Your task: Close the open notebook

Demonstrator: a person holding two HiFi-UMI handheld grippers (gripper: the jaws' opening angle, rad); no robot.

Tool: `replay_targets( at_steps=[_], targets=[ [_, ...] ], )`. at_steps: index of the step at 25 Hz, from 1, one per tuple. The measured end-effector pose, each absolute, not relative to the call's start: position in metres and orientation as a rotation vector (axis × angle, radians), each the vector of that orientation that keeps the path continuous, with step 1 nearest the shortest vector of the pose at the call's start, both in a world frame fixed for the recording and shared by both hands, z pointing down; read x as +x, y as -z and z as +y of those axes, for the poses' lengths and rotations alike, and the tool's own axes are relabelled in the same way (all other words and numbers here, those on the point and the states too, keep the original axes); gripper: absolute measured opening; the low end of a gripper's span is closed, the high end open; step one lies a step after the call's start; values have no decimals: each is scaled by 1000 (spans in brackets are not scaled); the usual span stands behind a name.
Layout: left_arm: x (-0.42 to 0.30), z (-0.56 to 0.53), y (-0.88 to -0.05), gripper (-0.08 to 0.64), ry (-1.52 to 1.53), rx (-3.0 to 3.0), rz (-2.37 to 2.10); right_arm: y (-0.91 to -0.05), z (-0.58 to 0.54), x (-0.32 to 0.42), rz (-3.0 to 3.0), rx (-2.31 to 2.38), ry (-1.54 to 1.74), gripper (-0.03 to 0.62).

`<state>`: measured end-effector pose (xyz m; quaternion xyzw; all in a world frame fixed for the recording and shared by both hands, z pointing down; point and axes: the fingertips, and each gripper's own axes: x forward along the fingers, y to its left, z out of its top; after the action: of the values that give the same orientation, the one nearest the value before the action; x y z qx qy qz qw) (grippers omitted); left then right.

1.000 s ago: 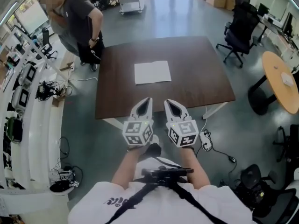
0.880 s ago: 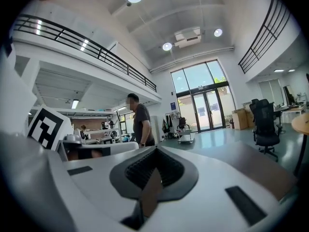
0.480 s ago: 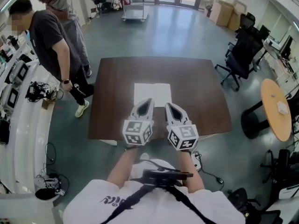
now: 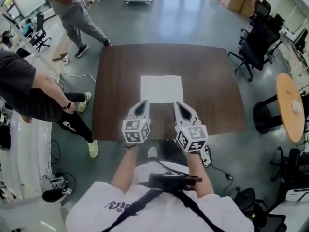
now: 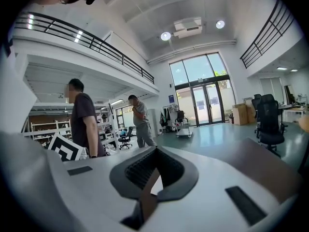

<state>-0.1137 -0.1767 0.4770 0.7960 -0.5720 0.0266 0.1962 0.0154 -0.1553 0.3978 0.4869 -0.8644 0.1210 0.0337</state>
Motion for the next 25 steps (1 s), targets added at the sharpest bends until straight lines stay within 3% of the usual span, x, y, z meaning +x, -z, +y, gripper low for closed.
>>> replay_targets(
  at_steps=[14,22,24,25],
  targets=[
    [-154,-216,-658,12,-137,1766,-1483,-478,-209,-8,-2607,1276,-501,-6],
    [-152,-245,-716,131,-123,1671,-1437,-523,-225,-1,-2548,1182,-574,-6],
    [-150,-257,-721,217,-108,1684,-1423,-530,-228,0,-2537,1169,-596,-6],
    [-150,-262,-724,227,-105,1685,-1421,-535,-230,1,-2532,1164,-607,-6]
  ],
)
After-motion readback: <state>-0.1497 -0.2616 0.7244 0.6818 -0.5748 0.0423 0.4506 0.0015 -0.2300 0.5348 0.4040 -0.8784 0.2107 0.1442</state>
